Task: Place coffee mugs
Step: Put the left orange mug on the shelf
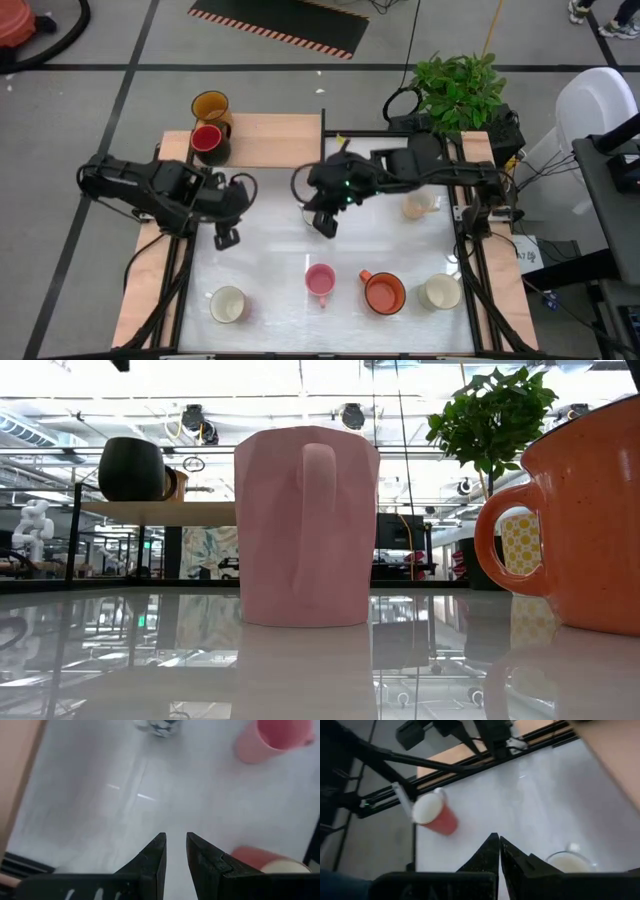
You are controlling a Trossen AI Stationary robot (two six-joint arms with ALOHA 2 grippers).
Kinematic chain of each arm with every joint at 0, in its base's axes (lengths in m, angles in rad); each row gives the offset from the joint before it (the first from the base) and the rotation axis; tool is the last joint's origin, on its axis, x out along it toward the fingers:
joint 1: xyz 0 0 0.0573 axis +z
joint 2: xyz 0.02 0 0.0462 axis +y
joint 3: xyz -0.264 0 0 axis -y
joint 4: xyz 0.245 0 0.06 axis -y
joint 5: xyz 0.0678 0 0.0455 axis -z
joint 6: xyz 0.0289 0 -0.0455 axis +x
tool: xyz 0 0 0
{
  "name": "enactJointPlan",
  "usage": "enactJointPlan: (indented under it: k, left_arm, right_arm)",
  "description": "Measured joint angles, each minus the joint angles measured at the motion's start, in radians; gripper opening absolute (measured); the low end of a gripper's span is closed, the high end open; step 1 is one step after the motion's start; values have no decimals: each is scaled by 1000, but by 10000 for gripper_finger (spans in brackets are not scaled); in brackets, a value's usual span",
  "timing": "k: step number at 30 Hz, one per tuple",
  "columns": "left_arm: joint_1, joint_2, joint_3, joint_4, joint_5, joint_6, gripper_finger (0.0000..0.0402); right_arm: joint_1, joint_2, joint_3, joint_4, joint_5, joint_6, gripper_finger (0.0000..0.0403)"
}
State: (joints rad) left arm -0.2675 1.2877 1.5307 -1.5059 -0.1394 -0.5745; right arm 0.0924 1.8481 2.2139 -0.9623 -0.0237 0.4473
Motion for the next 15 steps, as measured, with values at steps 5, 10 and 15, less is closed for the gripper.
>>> enactJointPlan:
  k: [5, 10, 15]
  left_arm:
    - [-83, 0, 0, 18, -28, -43, 80]
    - [-146, 0, 0, 53, -114, -127, 80]
    - [-198, 8, 0, 88, -123, -218, 80]
  right_arm:
    - [68, -5, 0, -1, 46, 57, 0]
    - [134, -9, 0, 0, 52, 107, 0]
    - [205, -9, 0, 0, 70, 134, 0]
